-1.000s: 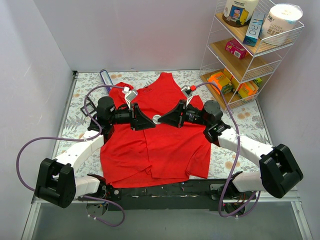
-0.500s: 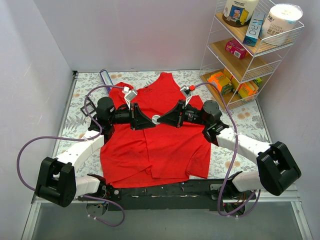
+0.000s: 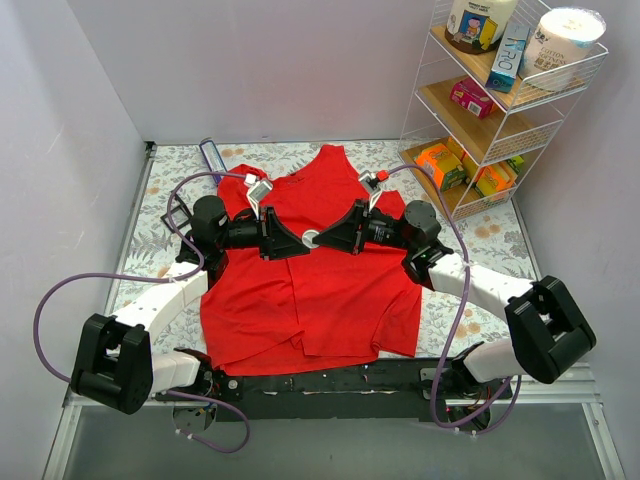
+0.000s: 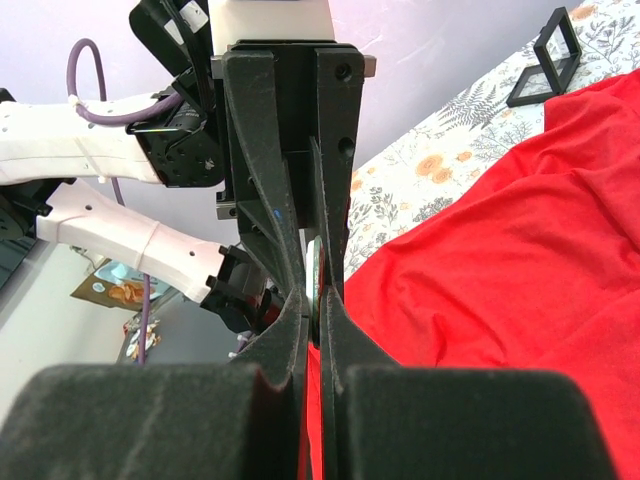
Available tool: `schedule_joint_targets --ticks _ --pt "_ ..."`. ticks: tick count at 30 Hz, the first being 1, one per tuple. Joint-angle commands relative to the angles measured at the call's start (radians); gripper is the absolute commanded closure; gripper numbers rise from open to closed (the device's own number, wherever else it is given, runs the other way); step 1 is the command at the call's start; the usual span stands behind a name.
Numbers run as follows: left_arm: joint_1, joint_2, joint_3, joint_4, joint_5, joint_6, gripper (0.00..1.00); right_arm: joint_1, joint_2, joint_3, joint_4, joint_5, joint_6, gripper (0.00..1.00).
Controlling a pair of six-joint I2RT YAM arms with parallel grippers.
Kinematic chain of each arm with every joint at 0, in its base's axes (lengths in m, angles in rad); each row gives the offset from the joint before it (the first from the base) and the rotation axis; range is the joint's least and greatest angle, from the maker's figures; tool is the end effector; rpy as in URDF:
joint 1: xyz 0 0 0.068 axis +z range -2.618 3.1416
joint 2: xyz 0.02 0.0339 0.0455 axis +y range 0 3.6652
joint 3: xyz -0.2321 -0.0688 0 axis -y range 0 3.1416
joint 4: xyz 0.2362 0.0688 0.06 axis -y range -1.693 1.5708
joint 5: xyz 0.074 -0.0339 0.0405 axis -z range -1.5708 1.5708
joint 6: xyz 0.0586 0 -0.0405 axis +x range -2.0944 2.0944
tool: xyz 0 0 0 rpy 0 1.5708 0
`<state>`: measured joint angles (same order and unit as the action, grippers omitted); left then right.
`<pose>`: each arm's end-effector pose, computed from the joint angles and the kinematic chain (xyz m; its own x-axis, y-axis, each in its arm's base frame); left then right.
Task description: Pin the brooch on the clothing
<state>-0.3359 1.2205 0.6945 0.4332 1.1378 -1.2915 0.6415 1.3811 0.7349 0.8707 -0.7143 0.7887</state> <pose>0.2401 -0.1402 0.2557 -0.9773 -0.0860 -0.1936 0.1893 0.0564 -0.9803 0.2304 0.2200 0.2734 -0.5581 0.2522 -0.7905 -0.8058 0.0628 0.5889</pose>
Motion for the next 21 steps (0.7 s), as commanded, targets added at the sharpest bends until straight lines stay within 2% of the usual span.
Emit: schedule_joint_targets --ticks 1,3,9,19,21 --pt "-0.003 -0.012 -0.006 0.059 0.027 -0.017 0.83 0.004 0.019 -0.008 0.042 -0.008 0.000 0.99" --pt "-0.003 -0.012 -0.004 0.058 0.025 -0.017 0.78 0.004 0.024 -0.008 0.047 -0.010 0.003 0.99" --pt "-0.003 -0.010 -0.006 0.056 0.014 -0.017 0.77 0.007 0.032 -0.008 0.074 -0.019 0.020 0.99" --pt "-0.003 -0.026 -0.015 0.058 -0.019 -0.008 0.80 0.010 0.073 -0.012 0.160 -0.043 0.079 0.99" --pt "-0.003 -0.030 -0.016 0.061 -0.023 -0.008 0.84 0.012 0.084 -0.017 0.201 -0.048 0.101 0.99"
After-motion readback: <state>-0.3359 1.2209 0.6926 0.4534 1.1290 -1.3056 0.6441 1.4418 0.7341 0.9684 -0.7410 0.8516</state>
